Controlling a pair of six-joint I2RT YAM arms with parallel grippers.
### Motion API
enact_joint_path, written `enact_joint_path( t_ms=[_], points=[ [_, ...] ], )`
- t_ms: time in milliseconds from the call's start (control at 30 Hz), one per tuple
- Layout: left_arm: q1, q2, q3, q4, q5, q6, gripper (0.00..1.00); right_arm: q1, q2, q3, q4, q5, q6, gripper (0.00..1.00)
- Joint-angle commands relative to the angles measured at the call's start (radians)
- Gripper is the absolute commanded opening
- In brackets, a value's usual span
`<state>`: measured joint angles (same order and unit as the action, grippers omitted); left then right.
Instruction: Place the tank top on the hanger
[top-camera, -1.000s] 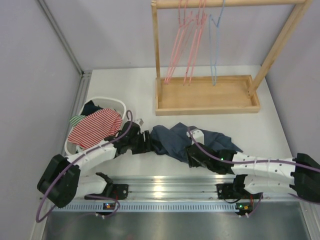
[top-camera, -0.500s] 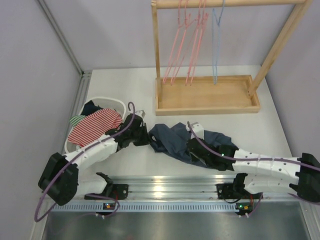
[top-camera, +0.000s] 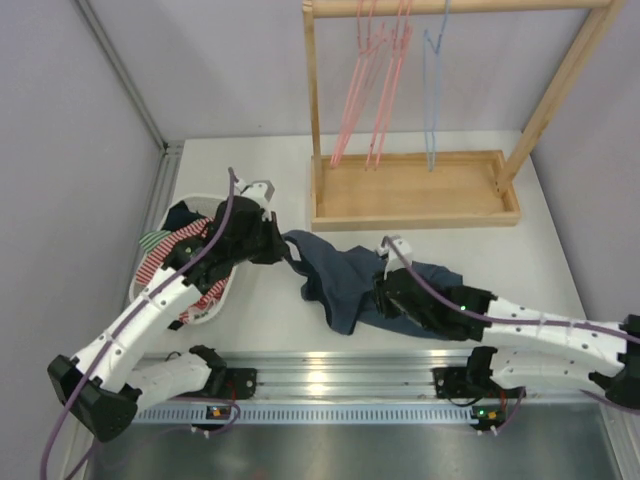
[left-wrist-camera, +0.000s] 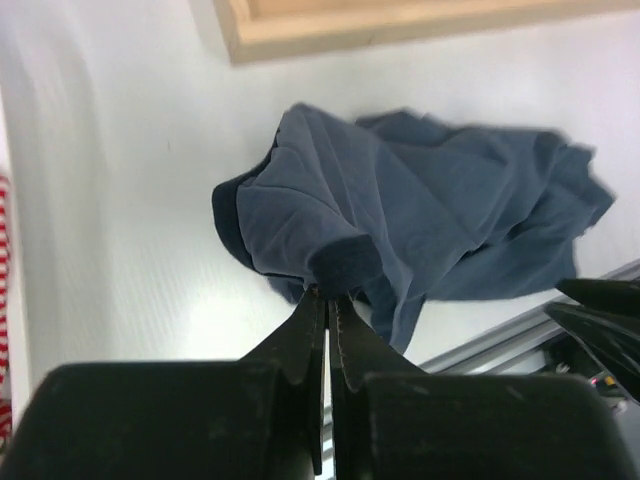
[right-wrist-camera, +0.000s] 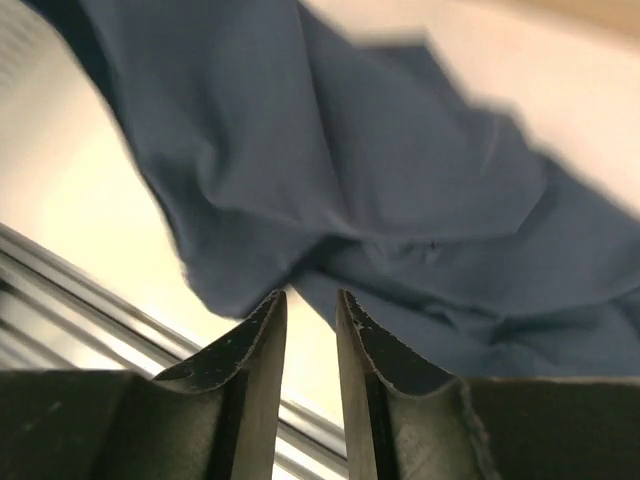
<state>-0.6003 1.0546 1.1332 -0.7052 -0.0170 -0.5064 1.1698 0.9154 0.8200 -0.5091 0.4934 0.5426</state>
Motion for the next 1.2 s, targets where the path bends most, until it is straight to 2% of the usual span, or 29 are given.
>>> enact_joint_path(
  t_ms=[0, 67, 100, 167, 300, 333, 400, 500, 733, 900, 1000, 1067, 1100, 1167],
  points=[
    [-0.003, 0.013, -0.136, -0.045, 0.051, 0.000, 0.00, 0.024, 0.053, -0.151, 0.061, -0.091, 0.077, 0.28],
    [-0.001, 0.005, -0.197, -0.016, 0.061, -0.012, 0.00, 0.031, 0.071, -0.202, 0.145, -0.134, 0.129, 0.31],
    [-0.003, 0.005, -0.208, -0.014, 0.058, -0.015, 0.00, 0.039, 0.112, -0.211, 0.173, -0.142, 0.143, 0.36],
    [-0.003, 0.002, -0.231, -0.007, 0.058, -0.017, 0.00, 0.070, 0.177, -0.193, 0.219, -0.139, 0.184, 0.36],
    [-0.003, -0.002, -0.254, -0.007, 0.049, -0.009, 0.00, 0.184, 0.380, -0.089, 0.222, -0.030, 0.244, 0.39],
    [-0.003, -0.007, -0.259, -0.008, 0.049, -0.006, 0.00, 0.227, 0.407, -0.078, 0.221, 0.005, 0.259, 0.45],
    [-0.001, -0.008, -0.270, -0.008, 0.054, -0.004, 0.00, 0.260, 0.471, -0.058, 0.225, 0.033, 0.304, 0.49],
    [-0.003, -0.018, -0.277, -0.008, 0.057, -0.003, 0.00, 0.304, 0.546, 0.016, 0.132, 0.108, 0.391, 0.50],
    [-0.003, -0.016, -0.265, -0.011, 0.060, -0.012, 0.00, 0.307, 0.579, 0.011, 0.041, 0.177, 0.485, 0.50],
    [-0.003, -0.019, -0.268, -0.019, 0.052, -0.015, 0.00, 0.303, 0.534, -0.051, 0.076, 0.182, 0.504, 0.50],
    [-0.001, -0.012, -0.270, -0.019, 0.049, -0.015, 0.00, 0.286, 0.554, -0.058, 0.144, 0.168, 0.459, 0.47],
    [-0.003, -0.007, -0.265, -0.020, 0.043, -0.014, 0.00, 0.272, 0.585, -0.055, 0.187, 0.149, 0.436, 0.39],
    [-0.003, -0.007, -0.262, -0.025, 0.038, -0.011, 0.00, 0.271, 0.589, -0.042, 0.182, 0.166, 0.436, 0.24],
    [-0.003, -0.008, -0.228, -0.051, 0.026, -0.003, 0.00, 0.271, 0.576, -0.033, 0.149, 0.188, 0.436, 0.12]
  ],
)
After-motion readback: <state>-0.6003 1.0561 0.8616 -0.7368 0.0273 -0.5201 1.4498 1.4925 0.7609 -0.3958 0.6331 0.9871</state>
